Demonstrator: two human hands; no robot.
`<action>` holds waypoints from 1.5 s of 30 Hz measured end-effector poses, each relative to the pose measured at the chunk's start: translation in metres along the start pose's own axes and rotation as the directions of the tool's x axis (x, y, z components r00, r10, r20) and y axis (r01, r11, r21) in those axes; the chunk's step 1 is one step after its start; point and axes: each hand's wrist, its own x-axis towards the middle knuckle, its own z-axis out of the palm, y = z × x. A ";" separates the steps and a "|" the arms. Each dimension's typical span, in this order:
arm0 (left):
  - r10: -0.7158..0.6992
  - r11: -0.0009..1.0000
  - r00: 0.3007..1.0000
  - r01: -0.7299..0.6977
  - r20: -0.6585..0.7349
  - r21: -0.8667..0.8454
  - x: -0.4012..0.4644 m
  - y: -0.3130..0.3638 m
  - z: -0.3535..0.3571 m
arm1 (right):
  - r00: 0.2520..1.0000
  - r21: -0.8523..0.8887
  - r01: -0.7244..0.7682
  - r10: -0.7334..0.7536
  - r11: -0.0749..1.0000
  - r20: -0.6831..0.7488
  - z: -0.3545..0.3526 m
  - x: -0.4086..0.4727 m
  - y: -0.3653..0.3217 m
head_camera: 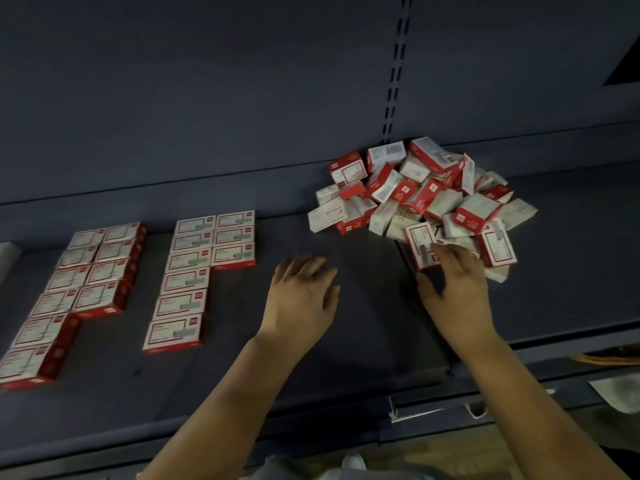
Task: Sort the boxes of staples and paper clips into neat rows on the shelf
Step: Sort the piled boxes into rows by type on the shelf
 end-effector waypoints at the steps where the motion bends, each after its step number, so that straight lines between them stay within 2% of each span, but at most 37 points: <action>1: -0.002 1.000 1.000 0.002 0.001 0.002 0.000 0.003 0.003 | 0.998 -0.019 -0.047 0.048 0.999 0.028 0.001 0.003 0.005; 4: 0.000 1.000 1.000 0.000 0.002 -0.004 -0.001 0.010 0.010 | 0.991 -0.085 -0.087 0.095 0.993 0.097 0.006 0.007 0.015; 11: -0.027 0.999 0.998 0.028 0.051 -0.028 -0.005 0.010 0.012 | 0.967 -0.169 -0.195 0.218 0.966 0.130 0.010 0.023 0.008; 16: -0.036 0.999 0.993 0.040 0.113 -0.035 -0.014 0.003 0.008 | 0.959 -0.137 -0.231 0.249 0.963 0.136 0.010 0.029 0.004; 19: -0.057 0.997 0.990 0.063 0.128 -0.045 -0.019 -0.003 0.004 | 0.978 -0.033 -0.158 0.161 0.987 0.133 0.016 0.024 0.004; 22: -0.068 0.996 0.990 0.075 0.123 -0.053 -0.025 -0.012 0.001 | 0.991 0.065 0.010 -0.018 0.998 0.131 0.024 0.018 -0.003; 28: -0.116 0.989 0.983 0.127 0.143 -0.075 -0.041 -0.037 -0.009 | 0.970 0.179 0.232 -0.240 0.956 0.024 0.029 0.012 -0.036; 35: -0.153 0.978 0.976 0.172 0.155 -0.118 -0.053 -0.056 -0.018 | 0.939 0.239 0.299 -0.329 0.924 0.096 0.035 0.013 -0.066; 45: -0.182 0.955 0.981 0.191 0.061 -0.225 -0.053 -0.083 -0.036 | 0.909 0.315 0.311 -0.378 0.897 0.178 0.046 0.014 -0.105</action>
